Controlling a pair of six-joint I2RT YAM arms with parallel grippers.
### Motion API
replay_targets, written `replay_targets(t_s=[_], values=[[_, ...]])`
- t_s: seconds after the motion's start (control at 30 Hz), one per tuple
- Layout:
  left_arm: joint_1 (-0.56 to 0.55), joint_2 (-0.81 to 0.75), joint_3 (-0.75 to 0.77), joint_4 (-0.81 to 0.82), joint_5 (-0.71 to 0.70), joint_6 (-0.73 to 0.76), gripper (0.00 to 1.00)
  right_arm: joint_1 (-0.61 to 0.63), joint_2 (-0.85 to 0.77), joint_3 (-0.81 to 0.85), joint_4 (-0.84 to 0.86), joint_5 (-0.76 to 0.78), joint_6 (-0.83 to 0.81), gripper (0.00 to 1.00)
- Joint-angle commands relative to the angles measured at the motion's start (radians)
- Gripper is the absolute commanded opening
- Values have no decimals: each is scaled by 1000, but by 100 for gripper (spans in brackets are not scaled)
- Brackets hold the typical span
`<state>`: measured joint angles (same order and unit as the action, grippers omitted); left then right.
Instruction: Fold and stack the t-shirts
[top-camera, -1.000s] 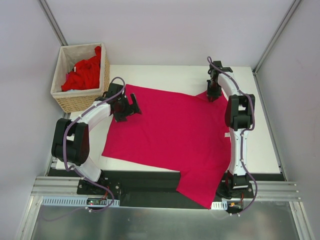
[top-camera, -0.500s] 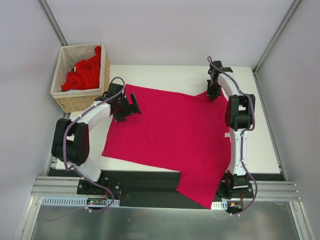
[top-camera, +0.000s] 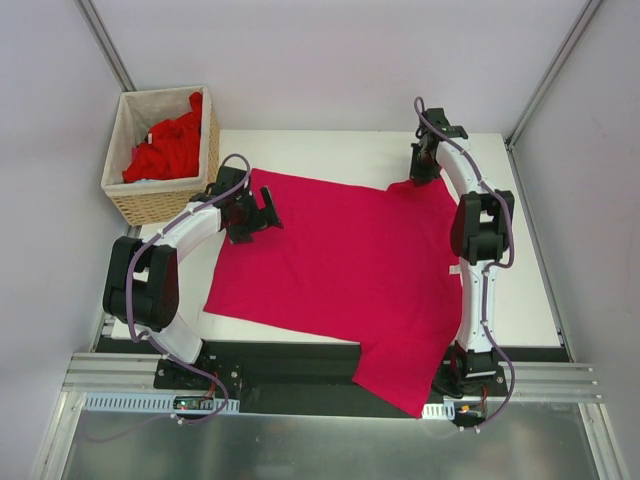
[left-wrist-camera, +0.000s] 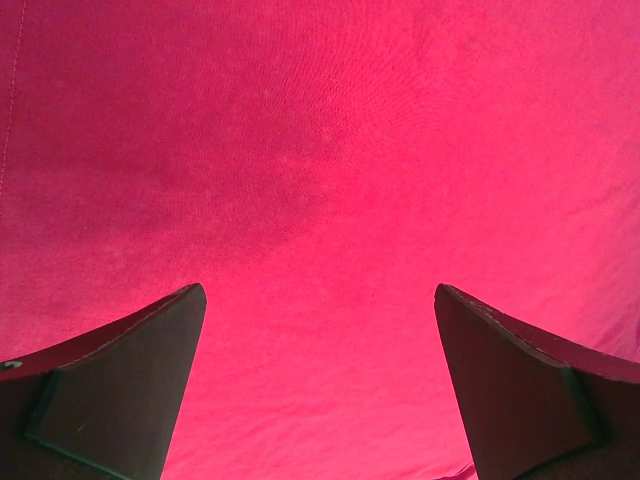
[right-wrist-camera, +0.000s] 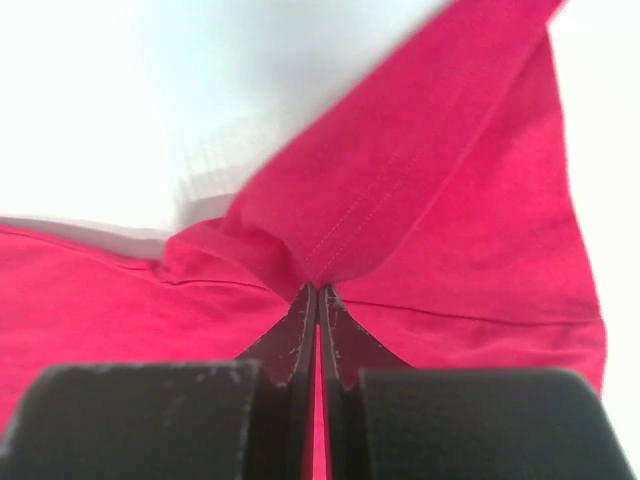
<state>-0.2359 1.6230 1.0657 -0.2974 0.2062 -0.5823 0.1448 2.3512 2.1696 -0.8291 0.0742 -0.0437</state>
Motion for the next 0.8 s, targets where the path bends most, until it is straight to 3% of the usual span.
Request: replay_targets(t_s=[0.0, 0.3, 0.37, 0.4, 0.43, 0.47, 0.63, 0.77], values=[[-3, -25, 16, -20, 6, 19, 99, 10, -46, 30, 77, -65, 39, 1], [-3, -25, 14, -19, 10, 24, 99, 16, 3, 68, 240, -128, 111, 3], [-6, -18, 14, -20, 10, 27, 99, 21, 31, 96, 252, -129, 116, 32], [-8, -17, 16, -20, 13, 27, 99, 19, 40, 114, 266, -129, 119, 69], [-11, -14, 17, -19, 12, 29, 99, 21, 57, 122, 277, -126, 123, 86], [-16, -11, 14, -19, 10, 29, 99, 21, 63, 125, 289, -122, 125, 96], [-46, -15, 14, -9, -7, 39, 99, 21, 40, 27, 406, -88, 123, 96], [-55, -37, 7, -8, -10, 39, 99, 30, -102, -115, 446, -94, 113, 96]])
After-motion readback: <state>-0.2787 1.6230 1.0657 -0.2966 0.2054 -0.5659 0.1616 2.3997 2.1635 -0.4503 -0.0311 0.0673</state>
